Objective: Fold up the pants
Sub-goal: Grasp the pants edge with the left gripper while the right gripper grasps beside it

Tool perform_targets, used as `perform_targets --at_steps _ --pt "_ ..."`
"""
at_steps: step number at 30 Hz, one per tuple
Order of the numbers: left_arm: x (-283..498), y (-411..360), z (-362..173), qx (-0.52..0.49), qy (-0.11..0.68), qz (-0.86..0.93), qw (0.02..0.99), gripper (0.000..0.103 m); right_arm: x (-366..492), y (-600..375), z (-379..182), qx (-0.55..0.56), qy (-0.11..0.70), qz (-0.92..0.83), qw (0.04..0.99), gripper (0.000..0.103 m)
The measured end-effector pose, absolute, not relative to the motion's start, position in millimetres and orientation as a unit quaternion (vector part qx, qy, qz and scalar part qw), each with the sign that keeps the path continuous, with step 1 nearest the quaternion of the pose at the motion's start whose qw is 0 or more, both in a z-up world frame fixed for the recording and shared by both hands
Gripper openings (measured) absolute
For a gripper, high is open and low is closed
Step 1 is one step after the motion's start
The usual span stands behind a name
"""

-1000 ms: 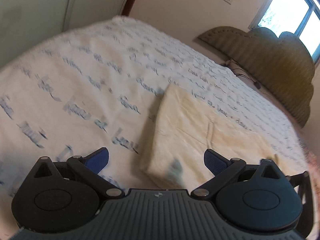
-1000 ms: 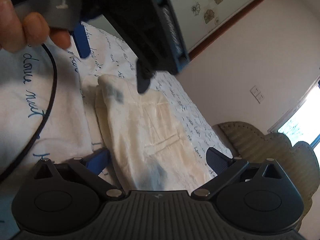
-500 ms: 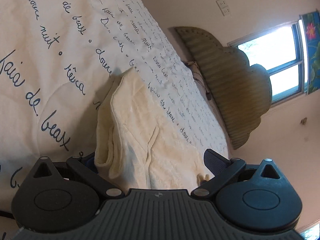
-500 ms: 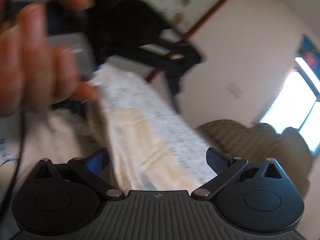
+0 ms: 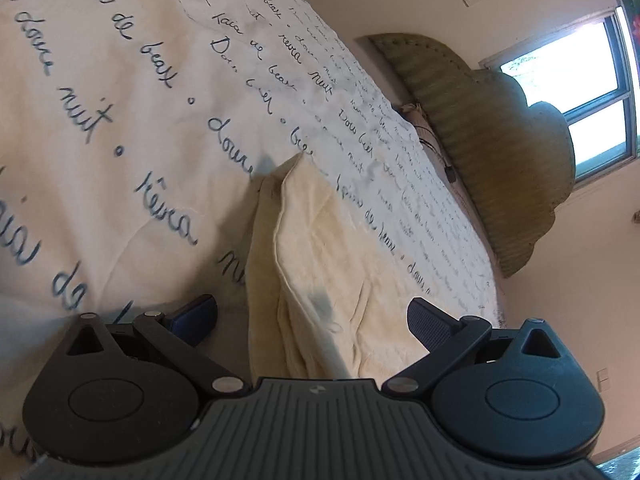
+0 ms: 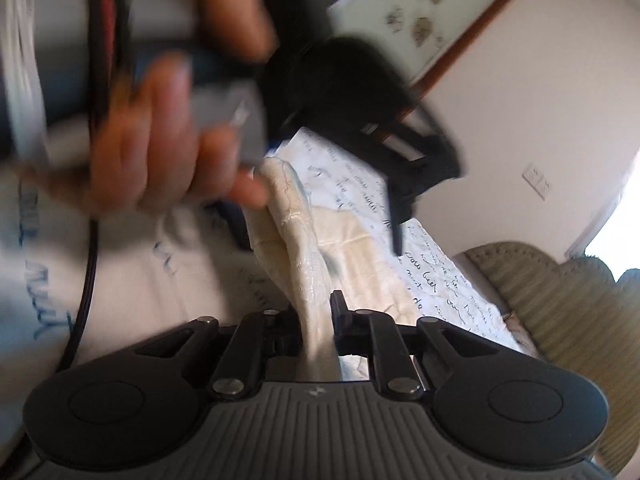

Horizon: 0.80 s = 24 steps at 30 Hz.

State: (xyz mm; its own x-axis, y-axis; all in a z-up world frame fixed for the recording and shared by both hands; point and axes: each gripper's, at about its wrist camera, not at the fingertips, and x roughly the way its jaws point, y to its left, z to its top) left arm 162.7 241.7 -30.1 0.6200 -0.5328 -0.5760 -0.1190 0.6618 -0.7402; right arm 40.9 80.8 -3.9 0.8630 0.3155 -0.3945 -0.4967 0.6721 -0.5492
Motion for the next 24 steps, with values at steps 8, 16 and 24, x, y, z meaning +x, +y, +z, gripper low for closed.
perform_targets --at_steps 8,16,24 --pt "196.5 240.4 -33.8 -0.389 0.451 -0.135 0.792 0.031 53.6 52.4 22.6 -0.248 0.159 0.25 0.922 0.011" --pt "163.1 210.9 6.5 -0.296 0.39 -0.102 0.866 0.013 57.4 26.4 37.2 -0.181 0.161 0.266 0.933 0.01" --pt "135.0 141.4 91.4 -0.222 0.304 -0.137 0.916 0.013 37.4 -36.3 77.5 -0.092 0.113 0.241 0.959 0.011"
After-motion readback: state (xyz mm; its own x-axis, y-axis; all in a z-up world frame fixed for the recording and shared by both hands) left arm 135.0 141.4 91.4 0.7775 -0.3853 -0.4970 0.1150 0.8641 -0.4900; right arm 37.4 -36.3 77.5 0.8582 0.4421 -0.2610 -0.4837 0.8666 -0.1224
